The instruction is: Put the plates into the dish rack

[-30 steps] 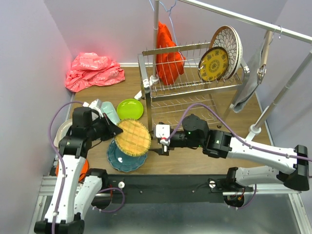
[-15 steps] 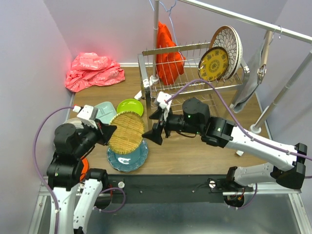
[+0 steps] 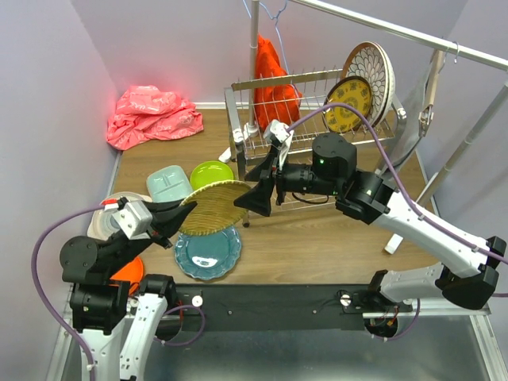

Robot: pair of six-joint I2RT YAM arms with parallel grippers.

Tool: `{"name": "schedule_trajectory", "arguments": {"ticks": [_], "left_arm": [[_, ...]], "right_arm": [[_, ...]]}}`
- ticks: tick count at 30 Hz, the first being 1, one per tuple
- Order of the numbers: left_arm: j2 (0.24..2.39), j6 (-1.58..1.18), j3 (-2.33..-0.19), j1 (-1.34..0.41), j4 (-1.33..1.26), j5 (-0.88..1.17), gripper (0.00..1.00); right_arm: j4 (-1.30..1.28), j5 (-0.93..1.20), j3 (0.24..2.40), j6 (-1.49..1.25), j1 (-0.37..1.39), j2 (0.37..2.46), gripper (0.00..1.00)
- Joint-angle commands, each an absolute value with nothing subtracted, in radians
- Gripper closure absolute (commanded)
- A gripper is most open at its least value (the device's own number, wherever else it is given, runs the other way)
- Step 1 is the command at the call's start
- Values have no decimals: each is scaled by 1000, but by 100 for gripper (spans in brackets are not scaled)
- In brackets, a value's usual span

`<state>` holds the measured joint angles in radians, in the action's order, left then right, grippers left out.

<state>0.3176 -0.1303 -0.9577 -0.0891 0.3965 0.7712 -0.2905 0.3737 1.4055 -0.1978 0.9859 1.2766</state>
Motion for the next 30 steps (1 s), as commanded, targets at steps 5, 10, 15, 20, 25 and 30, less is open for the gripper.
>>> {"name": "schedule_trajectory", "arguments": {"ticks": [5,10,15,20,25,30], "left_arm": [[367,-274,-942,-92,115,937,100],[376,-318,-923,-92,68,936,100],[379,-354,-904,-92,41,919,100],[390,-396,-894,-92,5,902,100],[396,-459,-882,-92,-69,893,95],[396,-511,-888,-92,-118,858,56]], "right_arm": [[-322,497,1482,-107,982,1295,30],[-325,500,1505,-66,983,1296,49],[-328,511,1505,-12,982,1287,70],[-330,497,1511,55,983,1279,100],[-330,492,1537,146,982,1259,100],[-331,442,1589,175,982,1249,100]]}}
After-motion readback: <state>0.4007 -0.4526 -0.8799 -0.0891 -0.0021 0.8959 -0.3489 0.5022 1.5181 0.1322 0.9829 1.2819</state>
